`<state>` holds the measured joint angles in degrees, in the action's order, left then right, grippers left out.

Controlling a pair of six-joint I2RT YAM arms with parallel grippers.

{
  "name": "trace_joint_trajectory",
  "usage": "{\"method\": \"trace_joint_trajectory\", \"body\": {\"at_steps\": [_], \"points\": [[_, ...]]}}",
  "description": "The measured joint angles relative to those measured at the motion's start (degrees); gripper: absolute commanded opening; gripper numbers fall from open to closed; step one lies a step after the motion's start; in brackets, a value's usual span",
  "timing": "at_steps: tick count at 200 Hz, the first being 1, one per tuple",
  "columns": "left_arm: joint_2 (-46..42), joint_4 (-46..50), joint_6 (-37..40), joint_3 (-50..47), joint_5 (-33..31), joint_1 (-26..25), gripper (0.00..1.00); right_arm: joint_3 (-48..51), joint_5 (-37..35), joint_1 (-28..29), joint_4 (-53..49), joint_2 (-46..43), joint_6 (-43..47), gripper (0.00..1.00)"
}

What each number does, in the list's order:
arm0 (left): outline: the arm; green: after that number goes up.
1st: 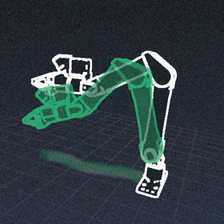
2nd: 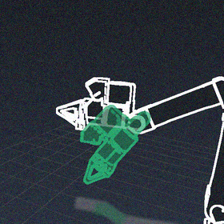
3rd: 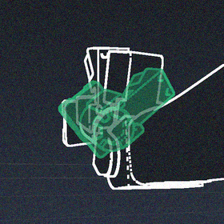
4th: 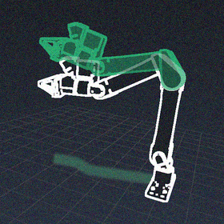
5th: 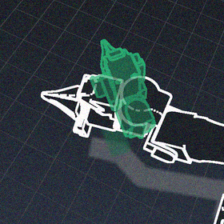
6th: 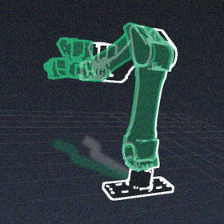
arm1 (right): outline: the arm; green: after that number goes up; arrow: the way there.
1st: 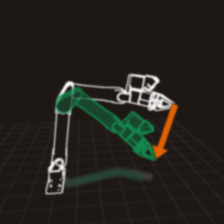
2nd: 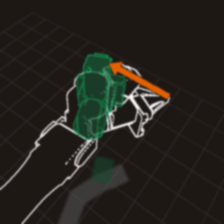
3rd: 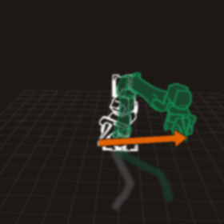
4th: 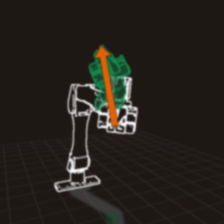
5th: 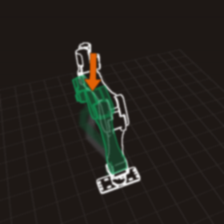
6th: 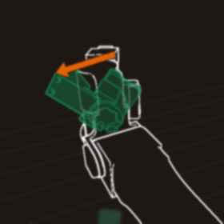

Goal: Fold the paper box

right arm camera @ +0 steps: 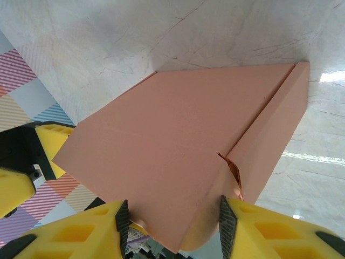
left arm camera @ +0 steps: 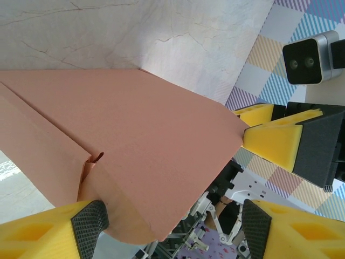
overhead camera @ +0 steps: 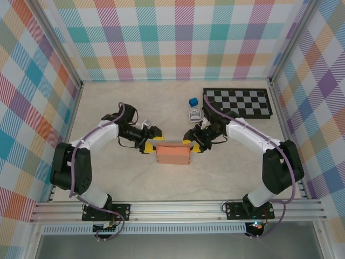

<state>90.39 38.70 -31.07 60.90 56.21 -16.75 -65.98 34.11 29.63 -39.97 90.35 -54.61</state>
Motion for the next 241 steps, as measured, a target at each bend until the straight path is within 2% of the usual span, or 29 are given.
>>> {"method": "trace_joint_trajectory", "body": {"at_steps": [23,79,147,199,241], "points": [[0.2,0.2,0.5,0.0,-0.4,0.0,0.71,0.0,0.0,0.0,0.0,0.2,0.1,0.48],[0.3,0.1,1.2,0.0,-1.9,-0.1,0.68,0.0,-0.6,0.0,0.1,0.3,3.4,0.4],[0.7,-0.1,1.8,0.0,-2.5,-0.1,0.67,0.3,-0.9,0.1,0.5,0.4,7.6,0.45],[0.8,-0.6,2.4,-0.8,-2.8,-0.1,0.64,0.9,-1.4,0.1,0.9,0.3,11.2,0.43],[0.7,-1.0,2.4,-0.9,-3.2,-0.1,0.63,2.5,-1.1,0.1,3.2,-0.2,13.2,0.45]]}}
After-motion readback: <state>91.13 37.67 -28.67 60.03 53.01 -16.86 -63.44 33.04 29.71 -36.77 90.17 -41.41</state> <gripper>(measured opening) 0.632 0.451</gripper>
